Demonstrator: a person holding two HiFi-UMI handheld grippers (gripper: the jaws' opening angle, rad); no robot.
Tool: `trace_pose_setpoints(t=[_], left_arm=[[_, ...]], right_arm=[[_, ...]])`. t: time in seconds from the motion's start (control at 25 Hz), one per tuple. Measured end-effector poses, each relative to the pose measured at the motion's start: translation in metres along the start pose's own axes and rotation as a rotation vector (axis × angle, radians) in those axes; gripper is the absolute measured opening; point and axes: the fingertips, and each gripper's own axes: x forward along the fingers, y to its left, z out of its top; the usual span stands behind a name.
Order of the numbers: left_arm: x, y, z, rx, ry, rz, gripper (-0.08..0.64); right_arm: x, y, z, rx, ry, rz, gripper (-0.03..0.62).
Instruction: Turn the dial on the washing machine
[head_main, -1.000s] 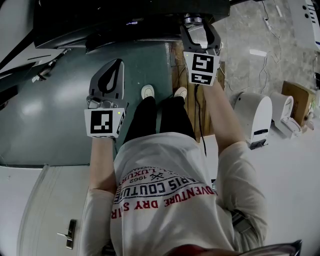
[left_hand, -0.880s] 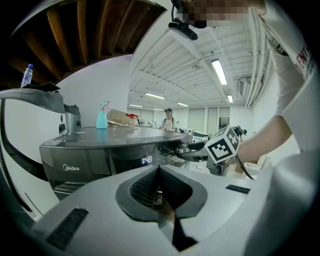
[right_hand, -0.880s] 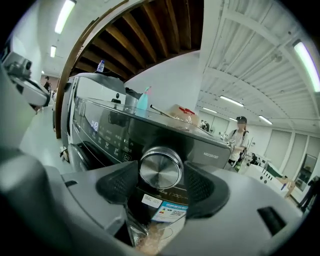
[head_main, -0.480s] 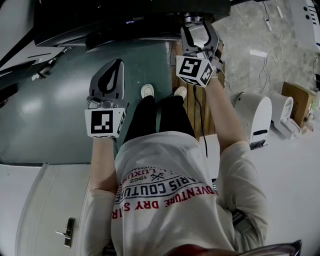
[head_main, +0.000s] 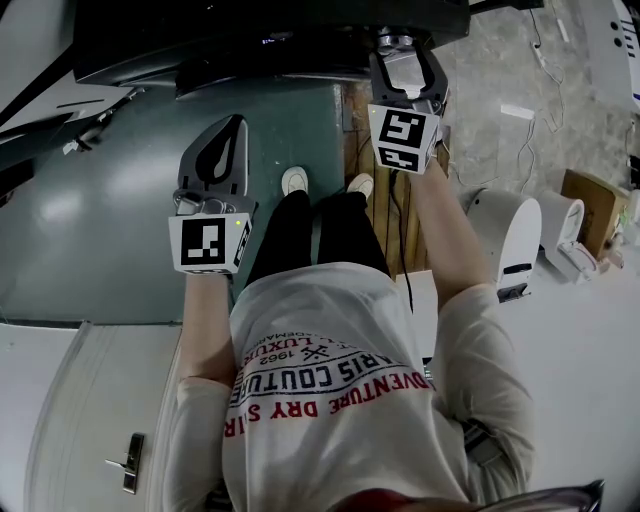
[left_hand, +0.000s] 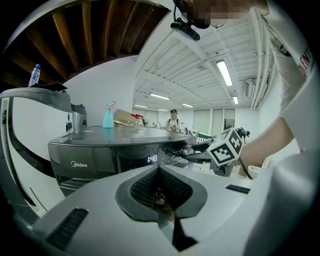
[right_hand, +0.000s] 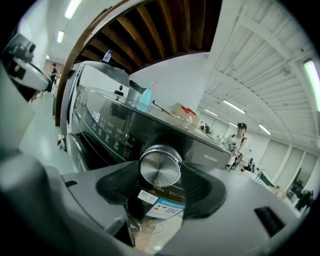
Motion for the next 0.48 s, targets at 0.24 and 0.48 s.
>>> trace_pose_setpoints(t=[0.24, 0.48], left_arm=[[-0.0006, 0.0060, 0.0046, 0.008, -0.005, 0.007, 0.015], [0.0027, 0.0049, 0.0050, 0.013, -0.004, -0.008, 0.015]], right_arm=[[0.0001, -0.0056, -0.0032, 0.182, 0.012, 0.038, 0.279], [-0.0003, -0.0053, -0.0023, 0.175, -0.001, 0.041, 0.281]])
